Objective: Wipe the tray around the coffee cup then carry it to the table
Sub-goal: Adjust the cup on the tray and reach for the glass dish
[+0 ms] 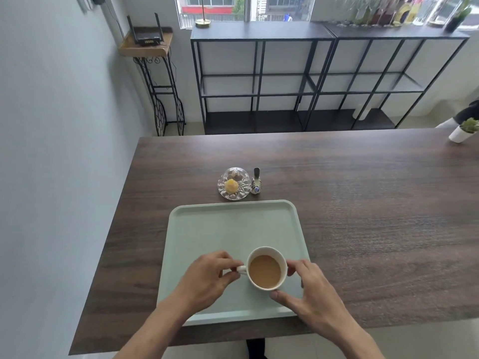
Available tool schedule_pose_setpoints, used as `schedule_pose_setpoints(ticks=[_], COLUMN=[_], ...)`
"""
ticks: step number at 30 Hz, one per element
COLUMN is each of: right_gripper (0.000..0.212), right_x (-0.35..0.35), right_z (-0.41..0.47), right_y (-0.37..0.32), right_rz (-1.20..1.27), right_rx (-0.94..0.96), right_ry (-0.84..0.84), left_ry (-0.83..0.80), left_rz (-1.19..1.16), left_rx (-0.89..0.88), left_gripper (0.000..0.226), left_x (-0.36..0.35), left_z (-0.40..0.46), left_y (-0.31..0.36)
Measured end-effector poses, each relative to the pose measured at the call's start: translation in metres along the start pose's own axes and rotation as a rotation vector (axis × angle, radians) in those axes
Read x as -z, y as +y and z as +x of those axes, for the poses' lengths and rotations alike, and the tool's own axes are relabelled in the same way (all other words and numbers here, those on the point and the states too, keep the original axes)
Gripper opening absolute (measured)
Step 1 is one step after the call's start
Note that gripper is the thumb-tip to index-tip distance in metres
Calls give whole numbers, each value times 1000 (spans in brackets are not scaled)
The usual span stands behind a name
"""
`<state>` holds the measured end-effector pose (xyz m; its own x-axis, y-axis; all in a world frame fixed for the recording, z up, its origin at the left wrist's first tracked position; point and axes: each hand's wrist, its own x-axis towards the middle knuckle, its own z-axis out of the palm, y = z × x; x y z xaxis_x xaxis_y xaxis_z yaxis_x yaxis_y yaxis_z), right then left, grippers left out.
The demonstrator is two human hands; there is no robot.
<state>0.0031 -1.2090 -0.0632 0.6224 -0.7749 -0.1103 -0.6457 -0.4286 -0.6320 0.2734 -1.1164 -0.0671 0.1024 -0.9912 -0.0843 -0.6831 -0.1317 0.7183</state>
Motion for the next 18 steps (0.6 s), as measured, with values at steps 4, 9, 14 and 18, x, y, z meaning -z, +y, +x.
schedule_pose_setpoints(ticks=[4, 9, 14, 18], right_gripper=[70, 70, 67, 66], right_x=[-3, -14, -29, -35], right_z=[15, 48, 75, 82], right_y=[-7, -20, -33, -36], right_rz=[-10, -41, -39, -16], right_rx=[39, 93, 138, 150], right_ry=[-28, -69, -70, -67], left_ry=[62, 143, 202, 218], left_rz=[-12, 9, 52, 63], left_rx=[-3, 32, 62, 81], left_gripper=[18, 20, 22, 22], left_x=[4, 21, 40, 45], left_z=[-4, -8, -7, -5], left_y=[-8, -23, -36, -43])
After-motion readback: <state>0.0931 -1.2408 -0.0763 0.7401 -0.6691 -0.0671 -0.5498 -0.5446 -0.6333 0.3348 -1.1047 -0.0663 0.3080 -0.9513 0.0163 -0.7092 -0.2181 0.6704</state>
